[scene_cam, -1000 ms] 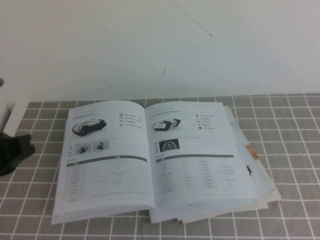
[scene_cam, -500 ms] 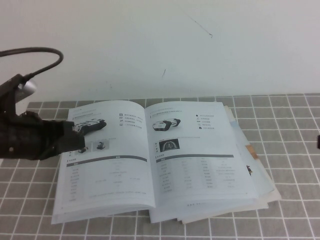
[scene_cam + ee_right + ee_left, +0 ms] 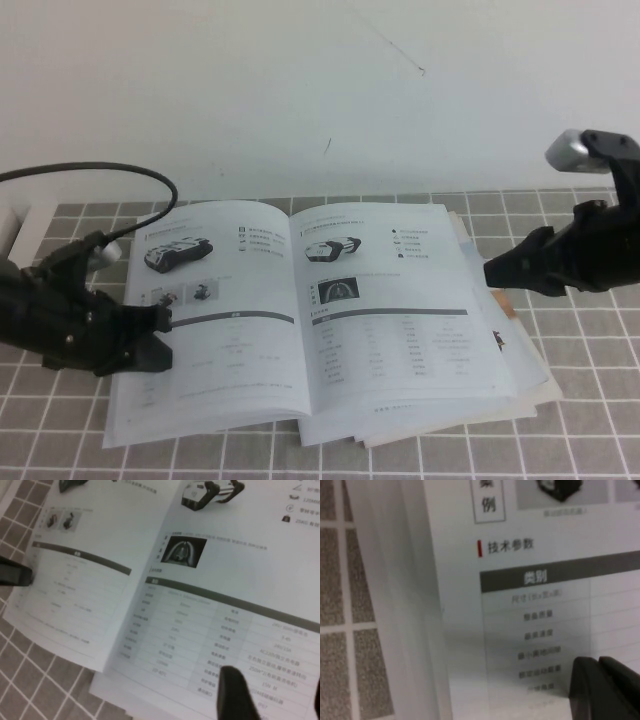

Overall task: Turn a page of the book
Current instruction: Open the closed book

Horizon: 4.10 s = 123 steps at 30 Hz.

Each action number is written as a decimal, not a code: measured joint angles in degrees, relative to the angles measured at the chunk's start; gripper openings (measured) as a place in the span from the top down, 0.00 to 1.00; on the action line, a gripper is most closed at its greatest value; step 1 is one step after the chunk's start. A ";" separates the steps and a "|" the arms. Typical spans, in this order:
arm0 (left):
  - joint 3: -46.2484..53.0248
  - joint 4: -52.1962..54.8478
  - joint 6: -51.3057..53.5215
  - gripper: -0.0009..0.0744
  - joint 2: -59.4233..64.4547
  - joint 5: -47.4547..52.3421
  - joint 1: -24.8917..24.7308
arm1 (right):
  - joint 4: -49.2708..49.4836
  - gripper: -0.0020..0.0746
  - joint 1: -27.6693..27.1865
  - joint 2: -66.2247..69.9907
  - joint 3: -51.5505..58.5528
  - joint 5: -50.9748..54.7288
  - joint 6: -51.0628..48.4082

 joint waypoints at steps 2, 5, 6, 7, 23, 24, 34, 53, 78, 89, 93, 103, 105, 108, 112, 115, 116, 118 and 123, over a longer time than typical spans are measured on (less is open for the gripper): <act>-0.12 0.23 -0.03 0.99 2.17 -0.66 0.00 | 0.46 0.52 0.05 2.77 -1.45 0.40 -0.55; -0.23 0.23 -0.03 0.99 4.43 -1.82 0.00 | 0.73 0.49 0.05 7.20 -2.87 1.06 -2.03; -0.23 0.23 -0.03 0.99 5.91 -2.21 0.00 | 0.73 0.48 0.05 8.65 -3.14 1.18 -2.27; -0.31 0.23 -0.03 0.99 6.56 -2.45 0.00 | 0.73 0.48 0.05 10.00 -3.39 1.18 -2.50; -0.89 -0.04 0.18 0.99 7.93 -1.82 0.13 | 1.19 0.47 0.05 20.96 -3.99 -6.43 -5.72; -0.89 -0.14 0.18 0.99 7.93 -1.82 0.13 | 1.29 0.47 0.05 21.40 -3.99 -6.43 -5.83; -0.89 -0.16 0.39 0.99 7.93 -1.82 0.13 | 4.58 0.47 0.05 22.31 -4.32 -6.08 -6.83; -0.89 -0.26 0.39 0.99 7.93 -1.73 0.13 | 17.54 0.47 0.05 22.90 -4.79 0.16 -17.39; -0.89 -0.26 0.59 0.99 7.93 -1.60 0.13 | 24.91 0.47 0.05 15.84 -4.79 0.78 -23.24; -0.89 -0.26 0.59 0.99 7.95 -1.46 0.13 | 32.31 0.47 0.05 15.84 -4.79 12.37 -36.55; -0.89 -0.26 0.59 0.99 8.05 -1.33 0.13 | 34.11 0.47 -0.08 15.73 -4.79 10.99 -37.23; -0.89 -1.51 2.66 0.99 8.16 -1.03 0.13 | 8.62 0.47 -4.74 13.61 -9.27 -1.37 -13.73; -0.89 -3.11 4.14 0.99 8.28 -0.38 0.13 | 4.20 0.47 -4.71 13.61 -9.66 -1.46 -9.79; -1.02 -5.92 6.40 0.99 8.75 1.42 0.13 | 0.79 0.47 -4.71 13.61 -9.74 -0.58 -7.83; -3.12 -8.05 8.11 0.99 8.89 4.39 0.13 | 0.09 0.47 -4.61 14.17 -9.90 -0.06 -7.60; -6.02 -9.39 8.35 0.99 7.94 5.16 -0.27 | 0.09 0.47 -3.94 16.03 -10.00 0.06 -7.94; -6.92 -9.65 8.47 0.99 7.46 5.16 -0.59 | 0.09 0.47 -3.76 16.67 -10.00 0.06 -8.05; -9.52 -10.13 8.69 0.99 6.52 5.30 -2.27 | 0.33 0.47 -3.16 18.37 -10.00 0.06 -8.47; -14.86 -6.92 6.26 0.99 6.95 4.17 -9.17 | 2.56 0.47 -2.29 21.32 -10.00 -0.04 -9.76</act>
